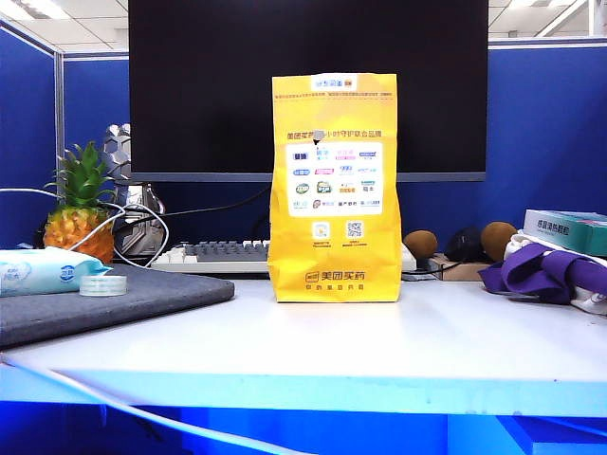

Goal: Pick up the orange and throw it into the yellow paper bag.

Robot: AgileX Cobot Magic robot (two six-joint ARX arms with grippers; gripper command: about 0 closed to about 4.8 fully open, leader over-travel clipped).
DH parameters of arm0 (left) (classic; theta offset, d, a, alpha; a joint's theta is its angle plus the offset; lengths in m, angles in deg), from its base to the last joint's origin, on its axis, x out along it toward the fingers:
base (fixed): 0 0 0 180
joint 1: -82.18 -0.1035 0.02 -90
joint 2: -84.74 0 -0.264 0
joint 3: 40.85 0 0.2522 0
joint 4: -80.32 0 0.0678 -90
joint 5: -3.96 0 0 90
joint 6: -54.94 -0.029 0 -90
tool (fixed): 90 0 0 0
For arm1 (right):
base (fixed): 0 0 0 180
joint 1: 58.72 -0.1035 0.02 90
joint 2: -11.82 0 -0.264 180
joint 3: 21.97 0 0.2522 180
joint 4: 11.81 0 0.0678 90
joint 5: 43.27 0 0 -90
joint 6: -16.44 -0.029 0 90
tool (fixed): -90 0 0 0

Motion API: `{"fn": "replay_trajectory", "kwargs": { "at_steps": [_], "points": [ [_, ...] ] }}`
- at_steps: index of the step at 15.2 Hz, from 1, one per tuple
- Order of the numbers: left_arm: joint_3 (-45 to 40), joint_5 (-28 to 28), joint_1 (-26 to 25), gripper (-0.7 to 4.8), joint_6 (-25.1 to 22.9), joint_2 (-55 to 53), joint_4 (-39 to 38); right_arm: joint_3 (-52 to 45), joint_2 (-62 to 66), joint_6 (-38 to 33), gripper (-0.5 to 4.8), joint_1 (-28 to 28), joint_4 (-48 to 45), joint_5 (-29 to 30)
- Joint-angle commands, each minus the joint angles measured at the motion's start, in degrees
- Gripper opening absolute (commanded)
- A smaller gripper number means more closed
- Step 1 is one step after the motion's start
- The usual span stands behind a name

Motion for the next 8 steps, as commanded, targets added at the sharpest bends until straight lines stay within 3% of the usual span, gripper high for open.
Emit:
{"fn": "replay_trajectory", "kwargs": {
  "at_steps": [1,4,8],
  "points": [
    [-5.0,9.8,-0.1,4.79,-1.2,-0.1,-1.1,-5.5,0.0,0.0,4.79,0.0,-6.4,-1.9],
    [-10.6,9.4,-0.1,4.79,-3.2,-0.1,3.2,-10.2,0.0,-2.1,4.79,0.1,-7.9,-12.3],
    [-11.1,9.2,-0.1,4.79,-3.2,0.0,0.8,-10.5,0.0,-2.4,4.79,0.1,-3.1,-13.2]
  ]
}}
